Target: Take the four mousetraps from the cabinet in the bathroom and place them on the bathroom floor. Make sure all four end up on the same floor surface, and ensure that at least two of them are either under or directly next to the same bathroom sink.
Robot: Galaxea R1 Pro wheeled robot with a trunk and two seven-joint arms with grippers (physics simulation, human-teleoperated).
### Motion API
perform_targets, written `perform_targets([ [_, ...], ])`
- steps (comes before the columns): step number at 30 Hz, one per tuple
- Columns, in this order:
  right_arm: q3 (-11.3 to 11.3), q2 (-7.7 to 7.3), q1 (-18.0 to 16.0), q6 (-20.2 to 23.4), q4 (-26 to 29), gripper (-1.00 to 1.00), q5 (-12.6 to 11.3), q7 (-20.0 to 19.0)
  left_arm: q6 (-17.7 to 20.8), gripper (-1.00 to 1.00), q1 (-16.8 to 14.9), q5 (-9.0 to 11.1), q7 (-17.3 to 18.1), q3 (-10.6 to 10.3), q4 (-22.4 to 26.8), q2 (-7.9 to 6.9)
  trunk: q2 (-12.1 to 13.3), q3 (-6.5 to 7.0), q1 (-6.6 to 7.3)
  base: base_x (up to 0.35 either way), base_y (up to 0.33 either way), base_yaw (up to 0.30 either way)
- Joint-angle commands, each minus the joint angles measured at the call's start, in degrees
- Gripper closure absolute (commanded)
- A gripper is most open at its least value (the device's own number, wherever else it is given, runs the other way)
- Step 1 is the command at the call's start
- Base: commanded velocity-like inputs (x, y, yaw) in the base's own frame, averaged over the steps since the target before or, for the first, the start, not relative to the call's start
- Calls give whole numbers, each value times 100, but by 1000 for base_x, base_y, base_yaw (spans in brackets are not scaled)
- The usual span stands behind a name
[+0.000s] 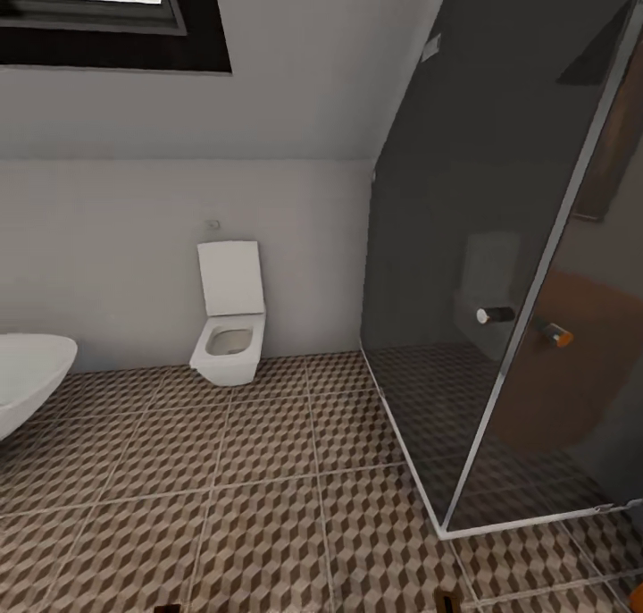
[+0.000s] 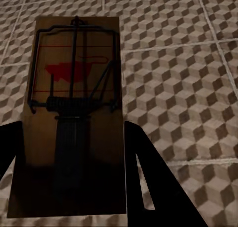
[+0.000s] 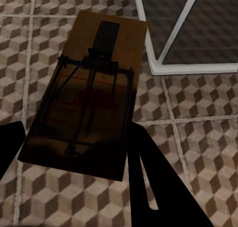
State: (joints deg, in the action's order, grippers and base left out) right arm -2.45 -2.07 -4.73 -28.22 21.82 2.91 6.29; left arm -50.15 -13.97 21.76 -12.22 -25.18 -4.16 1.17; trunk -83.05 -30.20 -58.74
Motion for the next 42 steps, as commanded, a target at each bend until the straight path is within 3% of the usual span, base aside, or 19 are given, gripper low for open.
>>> perform_targets([
  [1,-27,-4,-2,-9,-2,100,26,55,-21,100,-10,4,-44,-49,-23,6,-3,-6,2,-113,0,286],
  [42,-27,-4,-2,-17,-90,100,26,53,-21,100,-10,4,-44,-49,-22,6,-3,-6,2,-113,0,286],
])
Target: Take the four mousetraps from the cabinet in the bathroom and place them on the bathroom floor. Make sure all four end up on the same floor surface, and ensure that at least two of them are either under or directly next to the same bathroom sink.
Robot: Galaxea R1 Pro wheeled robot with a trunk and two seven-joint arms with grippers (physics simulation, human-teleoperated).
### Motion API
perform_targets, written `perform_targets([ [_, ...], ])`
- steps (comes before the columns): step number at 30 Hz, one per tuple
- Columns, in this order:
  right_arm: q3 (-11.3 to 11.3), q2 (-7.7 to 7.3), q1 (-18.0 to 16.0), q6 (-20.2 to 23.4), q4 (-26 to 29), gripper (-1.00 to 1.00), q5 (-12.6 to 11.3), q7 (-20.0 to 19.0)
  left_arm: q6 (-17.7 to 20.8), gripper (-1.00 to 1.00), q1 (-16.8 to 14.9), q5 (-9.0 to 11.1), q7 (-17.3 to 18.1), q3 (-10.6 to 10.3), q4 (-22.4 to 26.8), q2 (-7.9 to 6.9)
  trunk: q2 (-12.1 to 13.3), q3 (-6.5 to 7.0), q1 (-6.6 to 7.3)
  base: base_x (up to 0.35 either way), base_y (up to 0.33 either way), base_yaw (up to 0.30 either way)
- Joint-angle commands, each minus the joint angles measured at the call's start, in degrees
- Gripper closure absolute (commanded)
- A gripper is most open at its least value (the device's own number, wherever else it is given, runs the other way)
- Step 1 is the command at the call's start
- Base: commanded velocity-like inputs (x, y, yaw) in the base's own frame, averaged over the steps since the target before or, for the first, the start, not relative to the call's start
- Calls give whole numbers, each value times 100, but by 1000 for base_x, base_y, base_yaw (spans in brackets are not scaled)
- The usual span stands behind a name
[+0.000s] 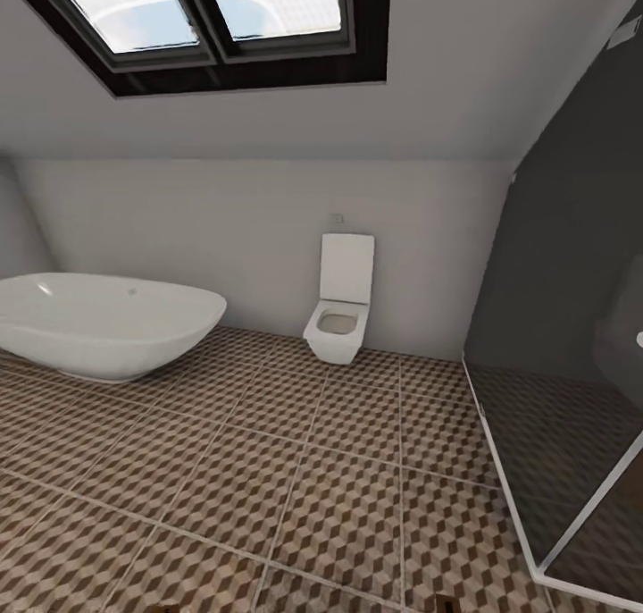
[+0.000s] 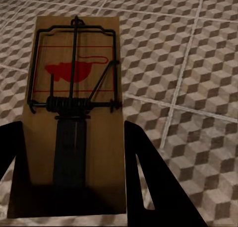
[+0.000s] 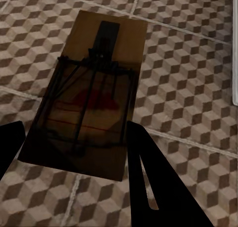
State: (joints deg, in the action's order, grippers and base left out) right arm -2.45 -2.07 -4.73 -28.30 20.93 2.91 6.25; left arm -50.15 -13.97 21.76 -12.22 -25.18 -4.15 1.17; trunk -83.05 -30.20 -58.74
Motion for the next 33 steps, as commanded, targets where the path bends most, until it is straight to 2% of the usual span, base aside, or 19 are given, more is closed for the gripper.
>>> perform_targets([
  [1,-27,-4,-2,-9,-2,100,26,57,-21,100,-10,4,-44,-49,-23,6,-3,-6,2,-113,0,286],
  [14,-27,-4,-2,-8,-2,100,26,57,-21,100,-9,4,-44,-49,-17,6,-3,-6,2,-69,1,286],
  [33,-29,-4,-2,-9,-2,100,26,56,-21,100,-9,4,-45,-49,-15,6,-3,-6,2,252,165,286],
])
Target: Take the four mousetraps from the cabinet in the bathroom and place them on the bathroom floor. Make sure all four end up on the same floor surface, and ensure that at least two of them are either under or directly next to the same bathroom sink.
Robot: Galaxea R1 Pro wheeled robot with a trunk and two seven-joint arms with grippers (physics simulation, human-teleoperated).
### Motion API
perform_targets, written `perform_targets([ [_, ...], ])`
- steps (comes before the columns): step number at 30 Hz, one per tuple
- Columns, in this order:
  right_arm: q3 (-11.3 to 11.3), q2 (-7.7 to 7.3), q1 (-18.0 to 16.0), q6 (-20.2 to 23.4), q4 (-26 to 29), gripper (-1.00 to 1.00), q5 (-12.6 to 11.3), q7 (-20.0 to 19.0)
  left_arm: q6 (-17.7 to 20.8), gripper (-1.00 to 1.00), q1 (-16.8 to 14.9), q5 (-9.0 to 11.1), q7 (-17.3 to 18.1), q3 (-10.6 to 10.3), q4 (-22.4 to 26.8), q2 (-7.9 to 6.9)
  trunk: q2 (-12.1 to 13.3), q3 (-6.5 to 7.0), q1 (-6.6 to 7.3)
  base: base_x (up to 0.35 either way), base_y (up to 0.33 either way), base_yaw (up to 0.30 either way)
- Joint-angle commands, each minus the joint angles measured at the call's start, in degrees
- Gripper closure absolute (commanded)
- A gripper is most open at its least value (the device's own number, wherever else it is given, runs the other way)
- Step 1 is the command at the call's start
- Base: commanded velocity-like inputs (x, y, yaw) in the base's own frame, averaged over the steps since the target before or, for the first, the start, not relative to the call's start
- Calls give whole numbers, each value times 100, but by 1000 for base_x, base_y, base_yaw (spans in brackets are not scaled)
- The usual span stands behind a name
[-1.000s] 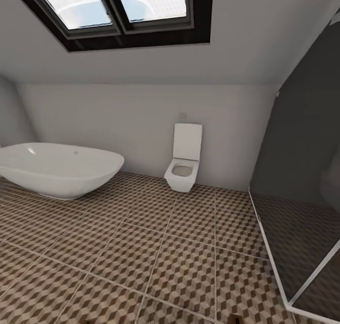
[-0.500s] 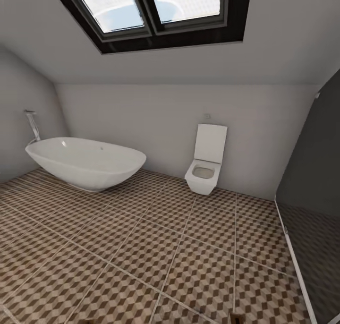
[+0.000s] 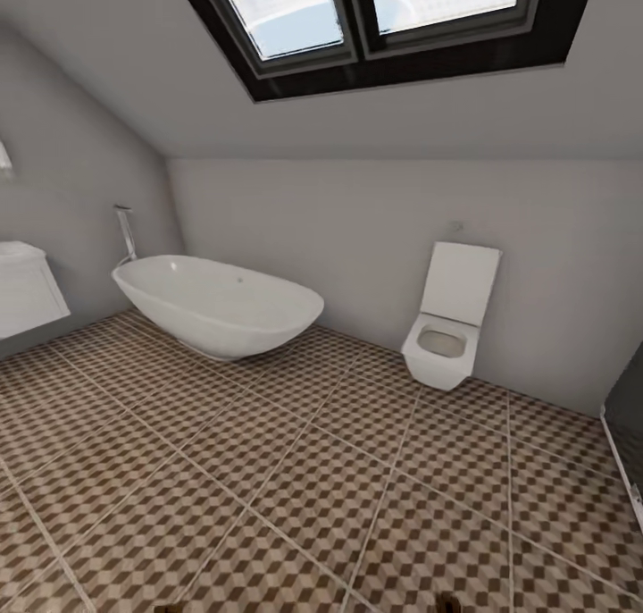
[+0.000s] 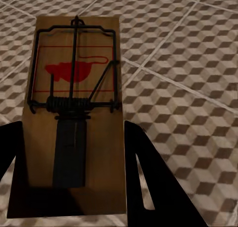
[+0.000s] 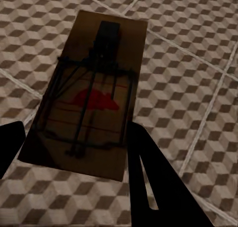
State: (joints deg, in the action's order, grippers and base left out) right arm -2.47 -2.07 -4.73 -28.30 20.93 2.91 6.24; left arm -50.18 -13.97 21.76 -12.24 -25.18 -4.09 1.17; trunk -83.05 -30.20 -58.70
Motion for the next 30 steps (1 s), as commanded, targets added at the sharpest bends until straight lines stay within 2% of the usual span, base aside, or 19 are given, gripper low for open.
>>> perform_targets([
  [1,-27,-4,-2,-9,-1,100,26,57,-19,100,-9,4,-43,-49,-21,6,-3,-6,-3,273,185,286],
  [30,-34,-4,-2,-9,-1,100,26,54,-19,100,-9,2,-47,-49,-21,6,-3,-6,-3,309,151,286],
])
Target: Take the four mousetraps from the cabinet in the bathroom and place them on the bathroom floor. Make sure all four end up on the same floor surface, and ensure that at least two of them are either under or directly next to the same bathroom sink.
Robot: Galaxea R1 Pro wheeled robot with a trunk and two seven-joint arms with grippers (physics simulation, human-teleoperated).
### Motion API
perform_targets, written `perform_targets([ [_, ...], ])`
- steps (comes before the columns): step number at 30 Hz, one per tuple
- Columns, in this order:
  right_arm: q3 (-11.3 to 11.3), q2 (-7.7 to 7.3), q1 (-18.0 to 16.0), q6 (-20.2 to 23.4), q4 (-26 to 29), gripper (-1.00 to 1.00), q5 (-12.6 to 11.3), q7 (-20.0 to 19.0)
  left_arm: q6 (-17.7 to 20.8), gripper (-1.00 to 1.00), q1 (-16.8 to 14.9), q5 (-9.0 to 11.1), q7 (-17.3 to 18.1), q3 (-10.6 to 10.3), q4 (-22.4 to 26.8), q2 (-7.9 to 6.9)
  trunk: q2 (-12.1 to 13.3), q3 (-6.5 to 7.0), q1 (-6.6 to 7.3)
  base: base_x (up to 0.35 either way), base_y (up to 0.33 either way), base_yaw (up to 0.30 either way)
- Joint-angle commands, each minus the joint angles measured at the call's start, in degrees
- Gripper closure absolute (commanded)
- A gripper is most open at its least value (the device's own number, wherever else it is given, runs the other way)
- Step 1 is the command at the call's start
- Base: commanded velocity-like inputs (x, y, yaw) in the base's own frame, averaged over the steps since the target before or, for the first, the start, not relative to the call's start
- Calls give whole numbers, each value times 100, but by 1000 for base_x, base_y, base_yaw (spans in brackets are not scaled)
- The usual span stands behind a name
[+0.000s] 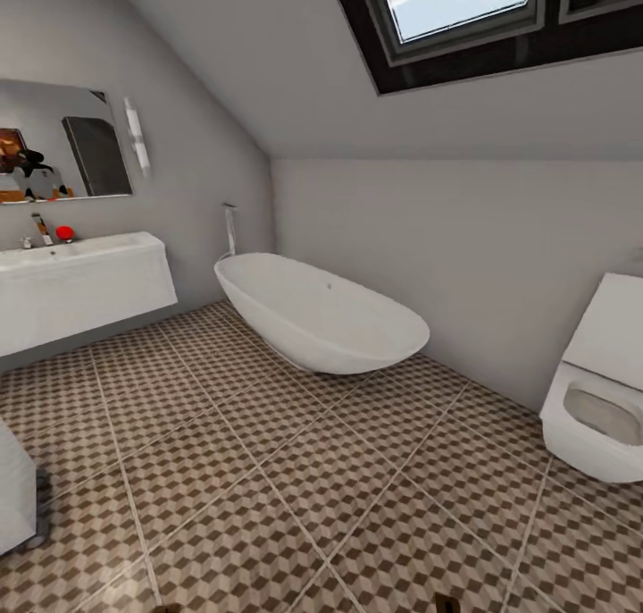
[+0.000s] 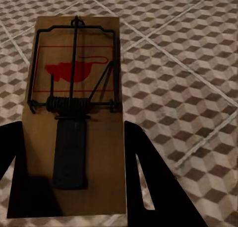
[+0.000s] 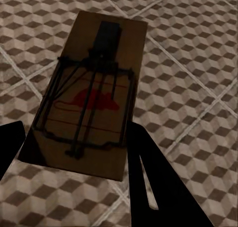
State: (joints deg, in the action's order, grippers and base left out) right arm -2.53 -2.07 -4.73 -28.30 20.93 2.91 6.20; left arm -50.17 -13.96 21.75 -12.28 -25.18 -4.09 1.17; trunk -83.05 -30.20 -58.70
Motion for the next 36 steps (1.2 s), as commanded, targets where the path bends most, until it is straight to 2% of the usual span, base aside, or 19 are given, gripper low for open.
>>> perform_targets([
  [1,-28,-4,-2,-9,-1,100,26,57,-20,100,-10,4,-43,-49,-22,6,-3,-6,-3,319,126,286],
  [20,-28,-4,-2,-9,-1,100,26,57,-20,100,-10,3,-46,-49,-22,6,-3,-6,-3,323,109,286],
  [36,-28,-4,-2,-9,-1,100,26,60,-20,100,-10,3,-45,-49,-22,6,-3,-6,-3,330,10,286],
])
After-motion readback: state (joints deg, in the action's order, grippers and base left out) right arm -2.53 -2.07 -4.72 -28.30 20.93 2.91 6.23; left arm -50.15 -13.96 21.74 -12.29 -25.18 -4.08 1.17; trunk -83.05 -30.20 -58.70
